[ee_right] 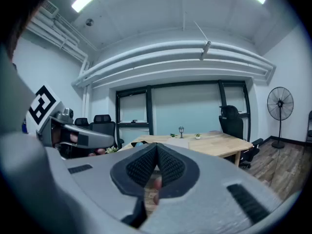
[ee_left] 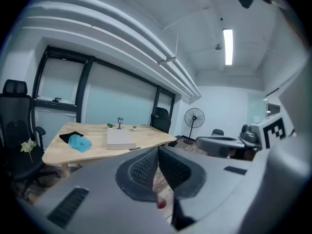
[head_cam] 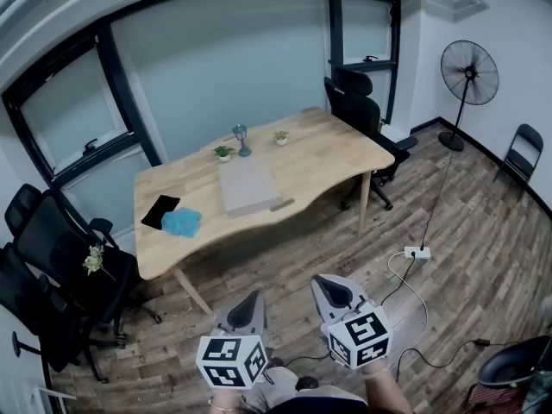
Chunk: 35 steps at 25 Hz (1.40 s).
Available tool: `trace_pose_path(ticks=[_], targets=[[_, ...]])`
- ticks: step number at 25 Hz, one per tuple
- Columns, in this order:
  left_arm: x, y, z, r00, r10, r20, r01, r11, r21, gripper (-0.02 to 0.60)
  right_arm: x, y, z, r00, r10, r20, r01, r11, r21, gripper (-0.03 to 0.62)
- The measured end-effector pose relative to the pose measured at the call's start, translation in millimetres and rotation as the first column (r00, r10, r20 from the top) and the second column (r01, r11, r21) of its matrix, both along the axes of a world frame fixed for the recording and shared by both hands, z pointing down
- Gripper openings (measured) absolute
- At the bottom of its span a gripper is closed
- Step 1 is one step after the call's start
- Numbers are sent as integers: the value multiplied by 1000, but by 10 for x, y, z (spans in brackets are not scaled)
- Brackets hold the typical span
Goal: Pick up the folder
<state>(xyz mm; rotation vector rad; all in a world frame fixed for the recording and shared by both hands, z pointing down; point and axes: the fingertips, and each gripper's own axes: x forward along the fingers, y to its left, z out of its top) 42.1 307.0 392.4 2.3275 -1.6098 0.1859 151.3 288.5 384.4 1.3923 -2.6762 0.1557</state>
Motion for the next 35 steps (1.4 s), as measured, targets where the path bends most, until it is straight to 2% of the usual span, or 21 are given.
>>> trace_pose_path(ticks=[6,13,29,35], targets=[[9,144,-49,1000,4,-9,-4,1000,8,8,-26,129,-11,1000,-4,30,4,1000,-8,0],[-107,77,-49,1000,1,-14,-1,1000,8,8,-162,33,45,999,-7,34,9,998,-55,2],[-570,-596,70,1000,19,-9,-19,1000,-15,9,-580,-605,232,1000,6,22,-3,992,-123,5],[-689,-912,145,999,33,-28,-34,999,-31,14,-700,-889,314,1000,-8,26,12,988,-151,6]])
